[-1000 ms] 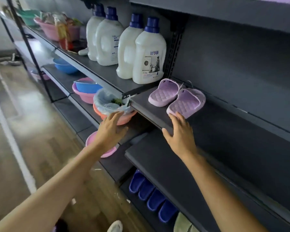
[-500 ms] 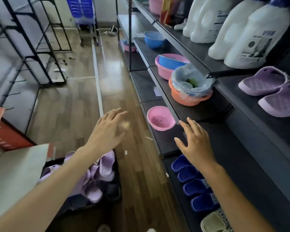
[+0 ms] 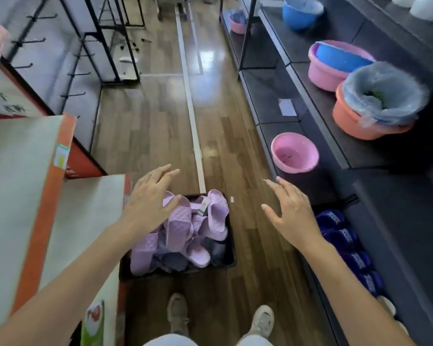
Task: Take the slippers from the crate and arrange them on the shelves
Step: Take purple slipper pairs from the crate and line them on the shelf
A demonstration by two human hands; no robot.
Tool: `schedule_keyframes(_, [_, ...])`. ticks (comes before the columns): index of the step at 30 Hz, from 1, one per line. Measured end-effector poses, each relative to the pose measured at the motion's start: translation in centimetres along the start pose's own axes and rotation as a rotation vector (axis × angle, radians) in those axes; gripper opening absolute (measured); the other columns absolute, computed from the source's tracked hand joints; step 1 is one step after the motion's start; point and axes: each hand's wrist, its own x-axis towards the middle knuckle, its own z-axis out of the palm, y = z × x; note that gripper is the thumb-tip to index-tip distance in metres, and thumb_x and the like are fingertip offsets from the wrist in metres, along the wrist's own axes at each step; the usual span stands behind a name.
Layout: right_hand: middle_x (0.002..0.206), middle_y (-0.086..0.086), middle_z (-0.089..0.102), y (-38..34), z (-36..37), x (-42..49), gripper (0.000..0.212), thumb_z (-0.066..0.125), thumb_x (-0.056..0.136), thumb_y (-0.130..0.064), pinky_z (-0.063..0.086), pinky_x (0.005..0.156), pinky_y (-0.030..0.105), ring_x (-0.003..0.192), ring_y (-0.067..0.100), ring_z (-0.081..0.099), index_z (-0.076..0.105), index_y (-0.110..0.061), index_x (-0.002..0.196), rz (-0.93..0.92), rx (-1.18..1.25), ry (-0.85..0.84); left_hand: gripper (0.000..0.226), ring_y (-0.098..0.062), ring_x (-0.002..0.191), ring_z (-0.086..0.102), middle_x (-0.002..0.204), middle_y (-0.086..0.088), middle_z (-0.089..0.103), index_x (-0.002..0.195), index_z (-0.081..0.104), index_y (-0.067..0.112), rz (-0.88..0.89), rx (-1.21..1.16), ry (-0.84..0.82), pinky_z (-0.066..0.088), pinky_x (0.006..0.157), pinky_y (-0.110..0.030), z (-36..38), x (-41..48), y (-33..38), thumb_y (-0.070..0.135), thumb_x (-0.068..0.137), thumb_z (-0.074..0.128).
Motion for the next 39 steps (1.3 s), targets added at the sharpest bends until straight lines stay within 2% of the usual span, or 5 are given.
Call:
schedule_keyframes(3, [0.145,0.007,0.039,-2.5,2.7,1.0,0.054,0.058,0.089,-0.031,0.026,0.109,0.041,0.135,0.023,0.034,0.041,-0.019,0.139,0.008,0.007,-0.043,0.064,-0.031,0.123,0.047,0.137,-0.011,0.048,0.13,0.051,0.012,-0.03,-0.021,-0.047,0.038,0.103,-0.046,0.3,-0.3,-4.0,0.047,0.078,0.04])
schedule_keyframes(6, [0.145,0.006,0.039,-4.0,5.0,2.0,0.054,0.058,0.089,-0.03,0.024,0.11,0.038,0.135,0.022,0.033,0.041,-0.02,0.139,0.024,0.014,-0.086,0.052,-0.03,0.124,0.046,0.138,-0.01,0.047,0.131,0.051,0.012,-0.066,-0.042,-0.074,0.038,0.104,-0.046,1.5,-0.4,-6.7,0.032,0.083,0.057])
schedule_keyframes(17, [0.144,0.004,0.039,-1.7,17.0,6.3,0.05,0.055,0.091,-0.027,0.025,0.108,0.033,0.134,0.019,0.033,0.041,-0.017,0.138,0.168,0.166,-0.227,0.047,-0.023,0.128,0.043,0.141,-0.005,0.043,0.134,0.048,0.013,-0.182,-0.127,-0.149,0.033,0.105,-0.036,11.0,1.1,-13.0,0.025,0.089,0.059])
schedule_keyframes(25, [0.14,0.004,0.042,4.3,29.4,10.6,0.054,0.057,0.089,-0.028,0.035,0.1,0.032,0.126,0.022,0.042,0.038,-0.017,0.139,0.355,0.3,-0.286,0.072,-0.023,0.128,0.041,0.143,-0.005,0.041,0.136,0.045,0.014,-0.136,-0.103,-0.224,0.032,0.103,-0.033,22.8,4.9,-17.4,0.056,0.08,0.029])
schedule_keyframes(39, [0.147,0.015,0.028,8.7,45.5,19.2,0.108,0.073,0.069,-0.052,0.034,0.105,0.044,0.132,0.031,0.034,0.009,-0.013,0.147,0.723,0.518,-0.39,0.068,-0.024,0.126,0.042,0.138,-0.008,0.045,0.133,0.047,0.012,-0.136,-0.161,-0.286,0.033,0.107,-0.04,37.0,9.5,-21.7,0.051,0.081,0.028])
